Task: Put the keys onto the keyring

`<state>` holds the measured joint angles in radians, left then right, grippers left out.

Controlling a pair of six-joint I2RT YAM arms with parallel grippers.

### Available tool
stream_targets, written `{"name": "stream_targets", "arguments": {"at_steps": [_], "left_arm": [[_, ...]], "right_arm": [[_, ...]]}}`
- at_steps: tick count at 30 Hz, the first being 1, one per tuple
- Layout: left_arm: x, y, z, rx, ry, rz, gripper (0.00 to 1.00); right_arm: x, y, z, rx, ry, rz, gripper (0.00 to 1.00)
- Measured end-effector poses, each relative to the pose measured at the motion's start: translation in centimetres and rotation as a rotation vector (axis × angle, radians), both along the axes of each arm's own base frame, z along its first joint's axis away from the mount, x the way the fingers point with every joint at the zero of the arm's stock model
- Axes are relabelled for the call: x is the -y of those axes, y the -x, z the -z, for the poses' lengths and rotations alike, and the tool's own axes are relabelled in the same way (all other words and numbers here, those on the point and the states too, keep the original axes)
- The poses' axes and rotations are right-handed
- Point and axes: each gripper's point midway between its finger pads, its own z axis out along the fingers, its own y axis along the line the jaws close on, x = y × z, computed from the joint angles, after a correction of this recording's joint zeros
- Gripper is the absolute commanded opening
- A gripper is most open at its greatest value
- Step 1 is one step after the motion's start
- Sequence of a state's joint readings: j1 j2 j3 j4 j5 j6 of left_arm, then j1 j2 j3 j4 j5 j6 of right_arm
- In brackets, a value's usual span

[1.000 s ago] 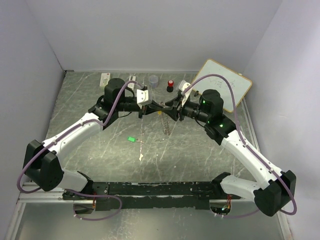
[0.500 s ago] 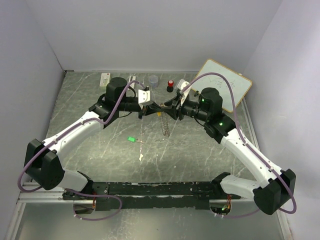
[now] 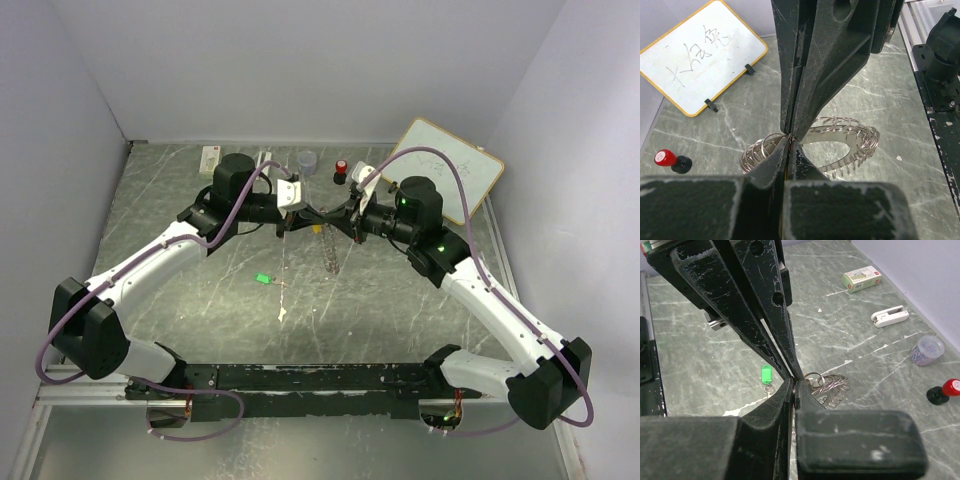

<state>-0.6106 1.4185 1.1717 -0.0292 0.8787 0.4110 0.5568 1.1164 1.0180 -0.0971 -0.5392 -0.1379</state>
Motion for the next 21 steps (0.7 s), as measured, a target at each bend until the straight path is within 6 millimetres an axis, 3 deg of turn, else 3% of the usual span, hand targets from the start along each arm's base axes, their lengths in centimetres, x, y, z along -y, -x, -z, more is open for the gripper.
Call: {"name": "stream_targets", "arguments": {"at_steps": [13,21], "left_arm": [[-0.03,0.1,0.2,-0.009,-0.005,0.003,0.07],[0.27,0.19,-0.55,-0.04,0.028,-0.001,0.07]], "right_arm": [[0.03,0.16,0.13,-0.005,0.004,0.001,0.0],[0.27,0.52,-0.42,0.056,-0.085,0.02,0.0]]}}
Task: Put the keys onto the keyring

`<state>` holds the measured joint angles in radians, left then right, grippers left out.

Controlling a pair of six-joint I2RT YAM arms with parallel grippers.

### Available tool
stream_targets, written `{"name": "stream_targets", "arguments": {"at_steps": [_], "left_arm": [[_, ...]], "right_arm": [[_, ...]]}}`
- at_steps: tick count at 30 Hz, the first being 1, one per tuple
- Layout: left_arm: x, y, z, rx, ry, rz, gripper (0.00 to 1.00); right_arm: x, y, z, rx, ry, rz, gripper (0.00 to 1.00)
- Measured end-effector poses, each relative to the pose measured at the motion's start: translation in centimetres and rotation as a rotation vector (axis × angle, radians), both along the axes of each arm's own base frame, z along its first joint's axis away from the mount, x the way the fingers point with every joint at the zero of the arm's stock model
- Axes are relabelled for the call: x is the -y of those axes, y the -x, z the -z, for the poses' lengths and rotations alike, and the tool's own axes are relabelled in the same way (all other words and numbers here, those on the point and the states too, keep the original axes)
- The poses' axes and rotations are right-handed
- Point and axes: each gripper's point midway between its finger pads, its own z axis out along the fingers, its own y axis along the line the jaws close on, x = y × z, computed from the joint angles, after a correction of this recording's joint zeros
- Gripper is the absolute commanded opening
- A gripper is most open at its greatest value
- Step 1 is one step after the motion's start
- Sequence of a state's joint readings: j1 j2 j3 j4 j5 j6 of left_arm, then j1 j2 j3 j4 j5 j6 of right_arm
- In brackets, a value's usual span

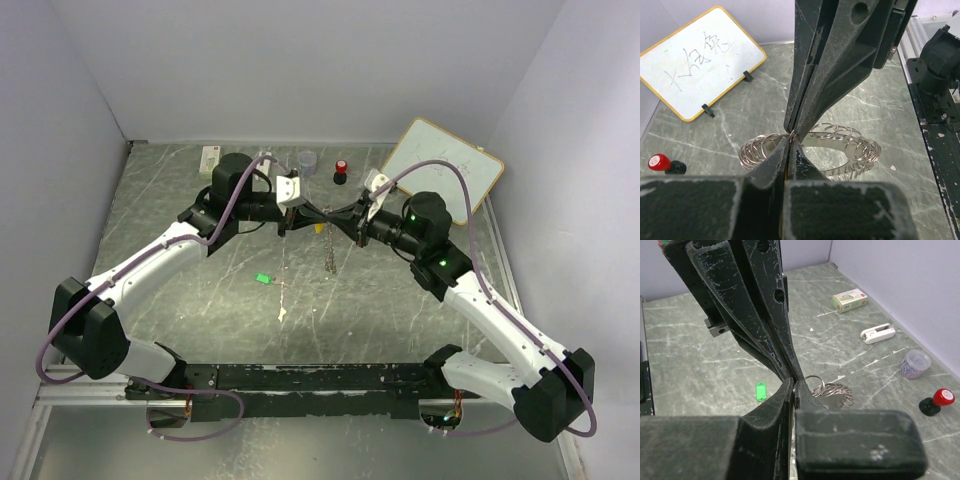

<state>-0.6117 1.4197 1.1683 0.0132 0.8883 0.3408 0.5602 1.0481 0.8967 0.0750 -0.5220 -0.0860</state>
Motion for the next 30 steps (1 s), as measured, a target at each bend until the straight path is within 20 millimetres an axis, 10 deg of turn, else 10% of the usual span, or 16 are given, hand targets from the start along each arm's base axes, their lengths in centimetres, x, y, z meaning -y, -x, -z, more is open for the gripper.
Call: {"name": "stream_targets", "arguments": {"at_steps": [30], "left_arm": [[0.7,0.8,-1.9,-0.038,0.124,0.047,0.24]], "right_arm": [[0.6,0.2,-1.8,0.138,-0.211,0.043,0.0]]}}
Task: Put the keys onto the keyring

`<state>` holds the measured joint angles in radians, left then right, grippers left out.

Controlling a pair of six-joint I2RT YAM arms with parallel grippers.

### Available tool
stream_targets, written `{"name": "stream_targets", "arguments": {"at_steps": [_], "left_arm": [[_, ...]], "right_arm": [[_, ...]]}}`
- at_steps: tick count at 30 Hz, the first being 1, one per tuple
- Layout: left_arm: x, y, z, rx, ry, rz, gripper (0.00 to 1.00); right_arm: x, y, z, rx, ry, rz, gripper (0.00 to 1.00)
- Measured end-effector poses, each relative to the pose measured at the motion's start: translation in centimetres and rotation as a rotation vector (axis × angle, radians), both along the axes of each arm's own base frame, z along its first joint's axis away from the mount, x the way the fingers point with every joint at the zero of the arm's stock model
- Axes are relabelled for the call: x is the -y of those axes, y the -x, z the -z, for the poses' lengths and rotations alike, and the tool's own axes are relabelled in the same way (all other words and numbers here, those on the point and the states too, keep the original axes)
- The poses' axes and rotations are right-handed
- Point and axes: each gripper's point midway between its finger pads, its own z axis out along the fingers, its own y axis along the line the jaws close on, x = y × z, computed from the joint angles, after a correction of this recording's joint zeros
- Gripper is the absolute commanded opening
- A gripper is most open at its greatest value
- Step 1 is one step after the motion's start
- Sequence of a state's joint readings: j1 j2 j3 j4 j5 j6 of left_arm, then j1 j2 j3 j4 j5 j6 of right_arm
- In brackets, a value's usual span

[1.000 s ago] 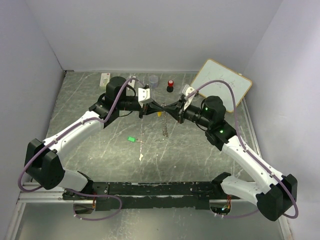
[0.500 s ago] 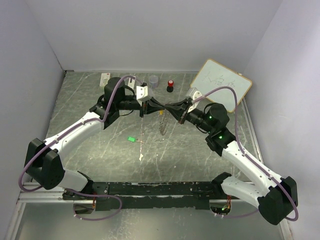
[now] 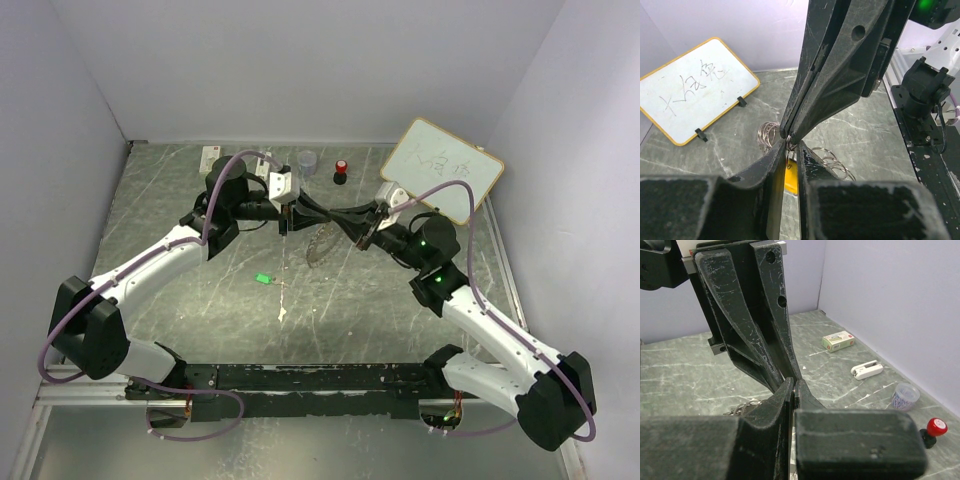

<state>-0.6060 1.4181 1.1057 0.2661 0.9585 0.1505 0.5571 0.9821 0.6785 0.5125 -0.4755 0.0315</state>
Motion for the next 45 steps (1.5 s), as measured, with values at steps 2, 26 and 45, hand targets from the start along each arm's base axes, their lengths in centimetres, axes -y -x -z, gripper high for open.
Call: {"name": "stream_targets", "arguments": {"at_steps": [2,26,45], "left_arm": [[0.0,0.1,-0.1,-0.002,0.003,0.005,0.24],[0.1,1.0,-1.0,-0.022,0.056,0.054,0.31],[-0.1,0.8,-0.9,-0.025,0.074,0.043,0.24]], "right_arm": [[0.0,0.1,-0.1,0.01,-0.01,-0.003,0.0],[0.8,1.1,-1.4,0.166,-0.204,-0.004,0.0],[0.5,0.7,-2.4,0.198,-0.276,-0.026,0.0]]}}
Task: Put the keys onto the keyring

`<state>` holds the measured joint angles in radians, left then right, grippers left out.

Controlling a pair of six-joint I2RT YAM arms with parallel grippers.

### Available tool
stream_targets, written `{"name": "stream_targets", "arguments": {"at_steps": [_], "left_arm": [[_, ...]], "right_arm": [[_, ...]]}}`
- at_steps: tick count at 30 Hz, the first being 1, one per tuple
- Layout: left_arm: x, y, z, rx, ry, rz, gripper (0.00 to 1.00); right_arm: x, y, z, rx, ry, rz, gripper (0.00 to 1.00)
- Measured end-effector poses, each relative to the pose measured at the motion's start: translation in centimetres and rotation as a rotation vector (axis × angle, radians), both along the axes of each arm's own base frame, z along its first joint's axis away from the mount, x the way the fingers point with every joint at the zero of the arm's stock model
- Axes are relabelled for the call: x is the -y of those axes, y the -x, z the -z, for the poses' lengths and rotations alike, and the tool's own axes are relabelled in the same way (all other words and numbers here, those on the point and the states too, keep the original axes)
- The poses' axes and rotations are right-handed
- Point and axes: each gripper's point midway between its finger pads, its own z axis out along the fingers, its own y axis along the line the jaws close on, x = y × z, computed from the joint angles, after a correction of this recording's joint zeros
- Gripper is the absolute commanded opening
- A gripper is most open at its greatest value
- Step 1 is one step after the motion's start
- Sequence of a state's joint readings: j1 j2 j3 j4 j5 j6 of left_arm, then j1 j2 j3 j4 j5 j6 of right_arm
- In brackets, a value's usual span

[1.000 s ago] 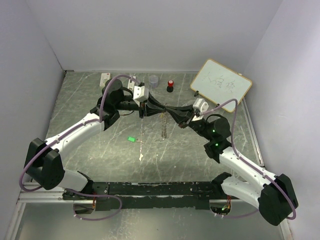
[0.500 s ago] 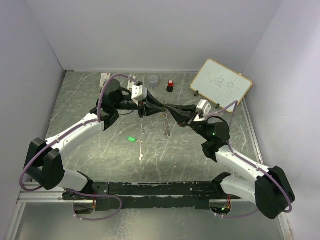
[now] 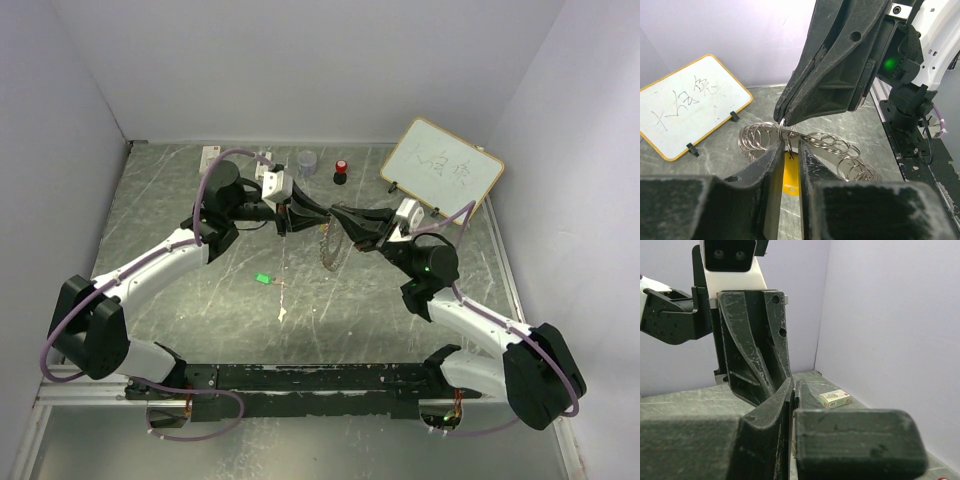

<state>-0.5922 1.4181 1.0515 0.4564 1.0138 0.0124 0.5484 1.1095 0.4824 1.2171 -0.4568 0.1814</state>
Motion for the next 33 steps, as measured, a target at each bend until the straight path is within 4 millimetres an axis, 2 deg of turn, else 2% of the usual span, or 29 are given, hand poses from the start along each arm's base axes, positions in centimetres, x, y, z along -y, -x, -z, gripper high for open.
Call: {"name": "stream_targets", "arguments": {"at_steps": [4,5,14,24,25,26,29,33], "left_arm": [[0.0,-0.1,-0.1,-0.003,0.004,-0.004,0.08],[-0.1,-0.1,-0.1,-0.004,0.006,-0.007,0.07],[0.0,-0.2,-0.8,-0.001,0.026,-0.009,0.07],[-0.1,-0.3,-0.3,-0.008,0.031,-0.024,0.07],[-0.1,-0.3,-0.3,-0.008,0.031,-0.026,0.07],[-0.1,-0.4,-0.3,-0.009,0.03,-0.029,0.07],[-0.1,-0.5,-0.1,-0.018,0.024,-0.039,0.07],[-0.2,-0.5,0.8,-0.049,-0.008,-0.047,0.07]], "right_arm": [[-0.1,0.0,0.0,0.0,-0.005,-0.006,0.0],[-0.1,0.0,0.0,0.001,-0.006,-0.009,0.0],[0.0,0.2,-0.5,0.014,-0.022,-0.014,0.0],[-0.1,0.1,-0.1,-0.007,-0.004,-0.017,0.0],[-0.1,0.1,0.0,-0.009,-0.002,-0.017,0.05],[-0.1,0.1,0.0,-0.012,-0.001,-0.017,0.14],[-0.1,-0.1,-0.1,-0.018,0.007,-0.013,0.26],[0.2,0.2,-1.6,0.016,0.0,-0.001,0.3]]}}
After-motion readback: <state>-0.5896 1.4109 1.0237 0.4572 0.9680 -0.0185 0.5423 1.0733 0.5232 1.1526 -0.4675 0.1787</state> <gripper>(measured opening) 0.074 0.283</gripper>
